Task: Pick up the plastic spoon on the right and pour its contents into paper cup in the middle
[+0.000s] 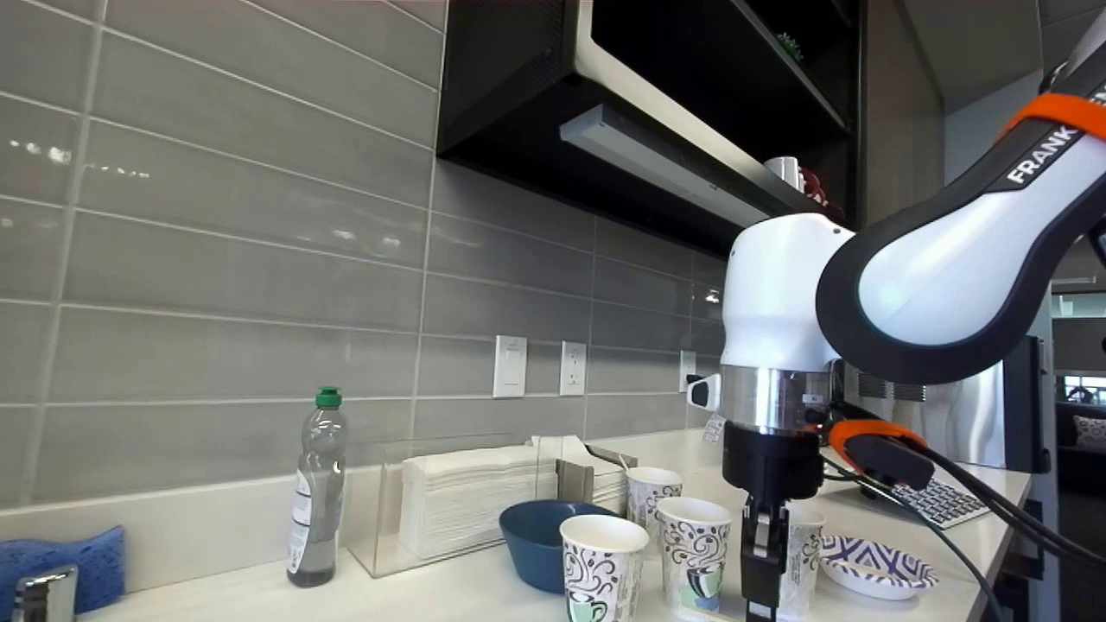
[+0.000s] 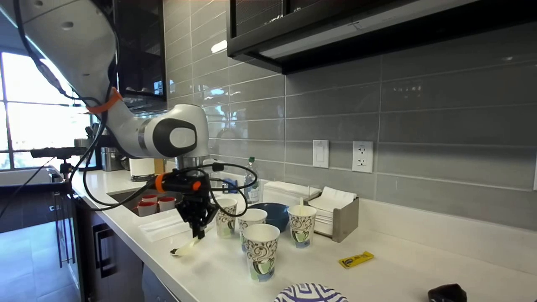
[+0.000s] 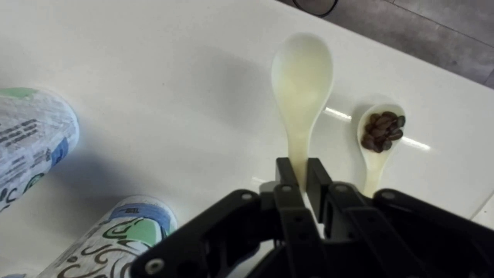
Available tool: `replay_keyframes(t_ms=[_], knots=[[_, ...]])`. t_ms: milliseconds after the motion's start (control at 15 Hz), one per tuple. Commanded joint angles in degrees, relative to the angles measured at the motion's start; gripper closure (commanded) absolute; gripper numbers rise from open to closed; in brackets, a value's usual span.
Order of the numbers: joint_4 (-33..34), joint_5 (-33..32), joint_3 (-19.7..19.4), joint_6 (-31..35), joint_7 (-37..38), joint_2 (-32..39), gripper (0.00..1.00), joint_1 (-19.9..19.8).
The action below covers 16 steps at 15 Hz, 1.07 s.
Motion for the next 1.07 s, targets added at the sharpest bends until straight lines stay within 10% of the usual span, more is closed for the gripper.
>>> replay_keyframes(t_ms=[0, 333, 400, 1000], knots=[[0.36, 0.01, 0.27, 3.02, -0.52, 4.36, 0.97, -0.13], [0.57, -0.77, 0.37, 5.46, -0.61, 7.67, 0.97, -0.36], [0.58, -0.52, 0.36, 5.67, -0.86, 7.95, 0.62, -0.31], [-0.53, -1.70, 1.23, 1.85, -0.58, 2.72, 0.07, 0.25]])
